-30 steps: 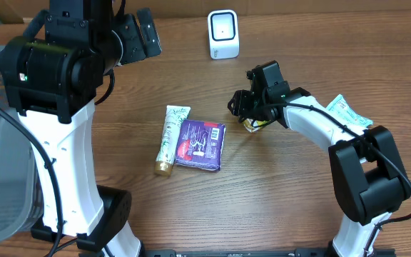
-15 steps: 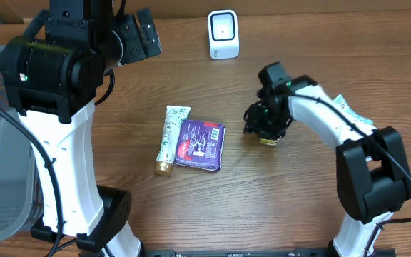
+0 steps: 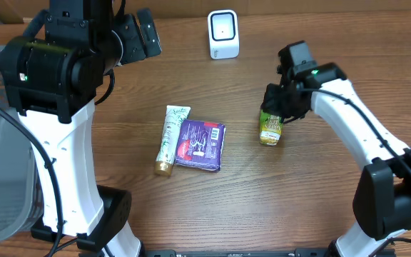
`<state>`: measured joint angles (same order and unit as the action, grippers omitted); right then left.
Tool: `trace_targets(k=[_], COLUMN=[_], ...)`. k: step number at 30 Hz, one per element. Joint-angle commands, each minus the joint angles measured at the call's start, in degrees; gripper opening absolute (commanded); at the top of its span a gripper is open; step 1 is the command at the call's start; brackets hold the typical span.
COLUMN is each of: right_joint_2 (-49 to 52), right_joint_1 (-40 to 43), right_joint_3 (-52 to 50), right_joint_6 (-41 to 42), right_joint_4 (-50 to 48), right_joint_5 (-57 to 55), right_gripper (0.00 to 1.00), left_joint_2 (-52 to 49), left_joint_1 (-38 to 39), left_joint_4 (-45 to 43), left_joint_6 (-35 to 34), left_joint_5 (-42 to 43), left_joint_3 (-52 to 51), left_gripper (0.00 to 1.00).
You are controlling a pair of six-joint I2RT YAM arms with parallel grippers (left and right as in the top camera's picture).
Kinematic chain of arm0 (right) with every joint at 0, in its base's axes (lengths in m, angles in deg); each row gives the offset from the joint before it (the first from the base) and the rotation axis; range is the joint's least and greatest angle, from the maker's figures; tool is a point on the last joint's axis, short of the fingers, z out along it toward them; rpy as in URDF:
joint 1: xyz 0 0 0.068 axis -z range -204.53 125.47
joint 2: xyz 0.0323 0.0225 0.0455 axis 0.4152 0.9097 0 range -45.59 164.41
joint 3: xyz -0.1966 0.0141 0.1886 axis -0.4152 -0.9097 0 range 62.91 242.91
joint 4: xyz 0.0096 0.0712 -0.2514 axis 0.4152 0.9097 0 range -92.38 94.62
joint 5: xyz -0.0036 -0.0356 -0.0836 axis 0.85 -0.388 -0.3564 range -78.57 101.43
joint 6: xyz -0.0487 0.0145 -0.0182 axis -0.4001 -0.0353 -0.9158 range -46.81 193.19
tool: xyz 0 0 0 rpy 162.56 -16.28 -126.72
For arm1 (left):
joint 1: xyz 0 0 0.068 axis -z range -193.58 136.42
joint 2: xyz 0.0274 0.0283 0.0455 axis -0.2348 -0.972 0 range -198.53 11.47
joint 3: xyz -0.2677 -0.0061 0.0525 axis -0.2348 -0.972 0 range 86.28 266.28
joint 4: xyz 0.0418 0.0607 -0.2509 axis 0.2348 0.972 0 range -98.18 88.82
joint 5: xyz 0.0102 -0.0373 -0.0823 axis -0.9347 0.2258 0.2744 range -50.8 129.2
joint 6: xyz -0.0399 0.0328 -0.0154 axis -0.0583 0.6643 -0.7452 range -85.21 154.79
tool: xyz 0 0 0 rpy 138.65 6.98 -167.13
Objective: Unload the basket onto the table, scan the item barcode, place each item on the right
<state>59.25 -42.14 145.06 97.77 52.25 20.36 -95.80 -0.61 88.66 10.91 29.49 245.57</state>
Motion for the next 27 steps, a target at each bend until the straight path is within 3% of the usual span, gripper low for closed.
trace_targets(k=[1, 18, 27], right_joint_2=[-0.6, -0.5, -0.4], right_joint_1=[-2.1, -2.3, -2.3], right_joint_3=[-5.7, -20.3, -21.8], right_joint_6=[6.1, 7.2, 6.6], right_joint_4=[-2.3, -17.7, -19.2], right_joint_5=[-7.5, -8.9, -7.8], right_gripper=[0.04, 0.04, 0.04], left_joint_2=[-0.3, -0.3, -0.3], left_joint_1=[-0.2, -0.2, -0.2], left_joint_4=[0.0, 0.0, 0.0], left_joint_6=[-0.4, -0.4, -0.4], left_joint_5=[-0.8, -0.8, -0.8], left_joint_3=[-0.2, -0.2, -0.2], left_gripper=[1.00, 1.00, 1.00])
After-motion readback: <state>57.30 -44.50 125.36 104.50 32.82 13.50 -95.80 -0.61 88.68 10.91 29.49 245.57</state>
